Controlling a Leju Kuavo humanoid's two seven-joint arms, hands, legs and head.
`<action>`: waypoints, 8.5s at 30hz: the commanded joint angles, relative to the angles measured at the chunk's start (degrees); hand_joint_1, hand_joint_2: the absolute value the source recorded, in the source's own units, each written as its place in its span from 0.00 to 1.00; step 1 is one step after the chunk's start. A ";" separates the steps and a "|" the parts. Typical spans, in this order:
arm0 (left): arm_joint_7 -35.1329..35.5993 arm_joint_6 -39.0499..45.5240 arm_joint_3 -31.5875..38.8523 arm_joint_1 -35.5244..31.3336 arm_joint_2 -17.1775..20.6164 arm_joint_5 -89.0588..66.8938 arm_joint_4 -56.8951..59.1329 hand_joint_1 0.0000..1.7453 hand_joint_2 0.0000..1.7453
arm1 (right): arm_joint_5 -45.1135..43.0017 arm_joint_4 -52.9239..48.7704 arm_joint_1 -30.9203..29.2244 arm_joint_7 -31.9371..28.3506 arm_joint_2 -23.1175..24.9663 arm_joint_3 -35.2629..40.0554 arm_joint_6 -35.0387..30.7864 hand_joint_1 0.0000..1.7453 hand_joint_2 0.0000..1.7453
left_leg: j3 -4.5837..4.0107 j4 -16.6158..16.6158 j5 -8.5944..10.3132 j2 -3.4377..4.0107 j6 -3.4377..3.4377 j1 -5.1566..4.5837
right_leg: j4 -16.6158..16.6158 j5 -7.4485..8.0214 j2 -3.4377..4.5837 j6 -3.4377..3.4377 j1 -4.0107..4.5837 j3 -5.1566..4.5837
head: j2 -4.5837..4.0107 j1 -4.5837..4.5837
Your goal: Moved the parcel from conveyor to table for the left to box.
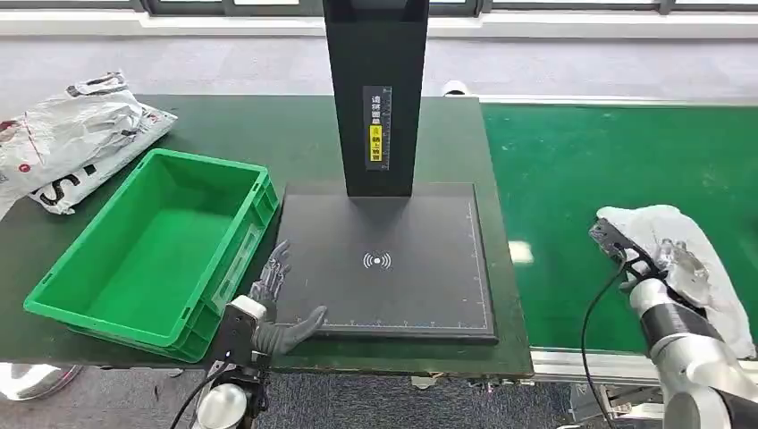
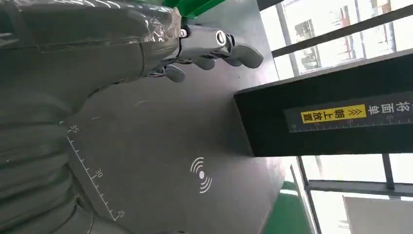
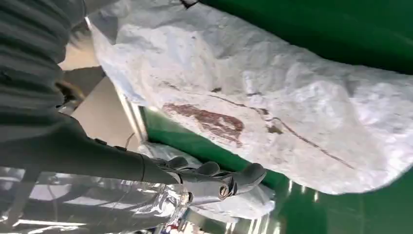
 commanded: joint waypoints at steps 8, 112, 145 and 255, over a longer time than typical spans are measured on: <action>-0.77 -0.95 -0.49 -3.38 0.61 1.06 5.97 0.00 1.00 | 4.50 5.88 -0.15 7.61 -0.48 6.26 6.51 0.00 1.00 | 0.25 -0.15 0.00 0.06 -0.05 0.07 | -0.18 0.02 0.03 -0.08 0.08 0.26 | 0.00 0.00; 0.22 -0.95 3.09 -4.57 -3.38 -4.81 6.13 0.00 1.00 | -43.94 -47.33 19.51 -28.63 17.00 15.10 1.01 1.00 1.00 | 0.31 -0.14 -0.04 0.05 -0.16 0.18 | -0.12 -0.09 0.00 -0.17 0.19 0.30 | 0.00 0.00; 0.76 -0.43 0.60 -4.55 -2.55 -2.59 6.76 0.00 1.00 | -43.84 -27.10 16.89 -27.63 23.48 44.09 4.01 1.00 1.00 | 0.29 -0.16 -0.02 0.05 -0.16 0.21 | -0.09 -0.14 0.05 -0.16 0.20 0.28 | 0.00 0.00; 23.65 11.15 -26.69 -44.30 -9.22 -74.59 52.05 0.00 1.00 | -75.97 -63.24 37.00 -41.04 17.41 24.48 0.60 0.00 1.00 | 0.20 -0.01 0.04 0.09 -0.10 0.13 | -0.04 0.03 0.04 -0.11 0.13 0.18 | 0.00 0.00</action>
